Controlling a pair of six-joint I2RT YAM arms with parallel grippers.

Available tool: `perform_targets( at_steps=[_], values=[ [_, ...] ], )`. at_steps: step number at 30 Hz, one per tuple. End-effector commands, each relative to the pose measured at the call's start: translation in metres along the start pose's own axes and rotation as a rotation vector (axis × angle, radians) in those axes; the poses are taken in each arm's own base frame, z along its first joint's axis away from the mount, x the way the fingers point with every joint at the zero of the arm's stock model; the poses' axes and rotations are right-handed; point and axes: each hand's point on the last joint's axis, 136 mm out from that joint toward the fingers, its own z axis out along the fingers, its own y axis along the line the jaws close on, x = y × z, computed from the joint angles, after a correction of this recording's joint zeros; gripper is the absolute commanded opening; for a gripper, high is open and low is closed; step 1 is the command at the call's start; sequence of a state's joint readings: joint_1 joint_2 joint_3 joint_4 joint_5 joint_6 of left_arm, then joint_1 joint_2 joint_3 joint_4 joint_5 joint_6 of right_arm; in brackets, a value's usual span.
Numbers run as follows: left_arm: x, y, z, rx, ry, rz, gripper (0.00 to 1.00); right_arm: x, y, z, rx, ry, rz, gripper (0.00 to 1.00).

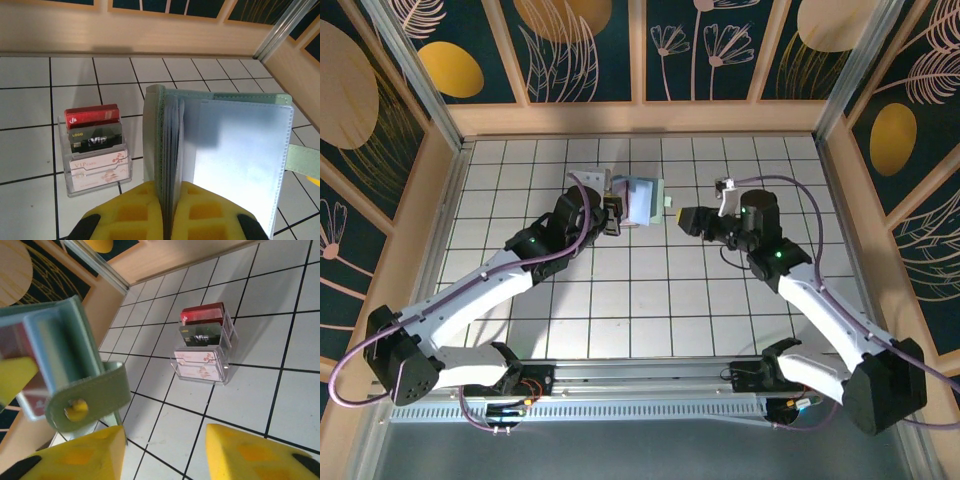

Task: Take the credit cards out of the card holder

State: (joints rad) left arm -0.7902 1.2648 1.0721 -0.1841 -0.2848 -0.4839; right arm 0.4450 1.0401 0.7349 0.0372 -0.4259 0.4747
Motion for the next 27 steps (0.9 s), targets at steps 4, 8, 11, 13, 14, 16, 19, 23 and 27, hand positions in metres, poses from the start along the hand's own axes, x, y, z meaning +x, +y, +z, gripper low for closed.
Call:
perform_targets(
  at_steps=[4, 8, 11, 13, 14, 16, 19, 23, 27],
  values=[
    [-0.011, -0.004, 0.003, 0.019, -0.018, -0.047, 0.00, -0.005, 0.036, -0.012, -0.189, -0.098, -0.047, 0.87],
    [-0.011, -0.008, 0.004, 0.042, -0.014, -0.055, 0.00, 0.001, 0.043, -0.002, -0.204, -0.105, -0.054, 0.98],
    [-0.010, -0.011, 0.004, 0.062, -0.011, -0.061, 0.00, -0.001, 0.046, 0.009, -0.216, -0.105, -0.061, 0.99],
    [-0.010, -0.013, 0.004, 0.070, -0.008, -0.064, 0.00, 0.000, 0.055, 0.015, -0.244, -0.101, -0.073, 0.99],
    [-0.010, -0.013, 0.004, 0.074, -0.007, -0.066, 0.00, -0.001, 0.055, 0.018, -0.245, -0.103, -0.075, 0.99],
    [-0.010, -0.016, 0.004, 0.087, -0.004, -0.070, 0.00, -0.003, 0.051, 0.025, -0.227, -0.103, -0.069, 0.99],
    [-0.010, -0.020, 0.002, 0.113, -0.006, -0.075, 0.00, -0.007, 0.046, 0.034, -0.208, -0.111, -0.061, 0.99],
    [-0.010, -0.026, -0.002, 0.153, -0.006, -0.081, 0.00, -0.012, 0.044, 0.040, -0.216, -0.122, -0.045, 0.91],
    [-0.011, -0.032, -0.007, 0.200, -0.010, -0.085, 0.00, -0.012, 0.048, 0.043, -0.263, -0.117, -0.025, 0.77]
  ],
)
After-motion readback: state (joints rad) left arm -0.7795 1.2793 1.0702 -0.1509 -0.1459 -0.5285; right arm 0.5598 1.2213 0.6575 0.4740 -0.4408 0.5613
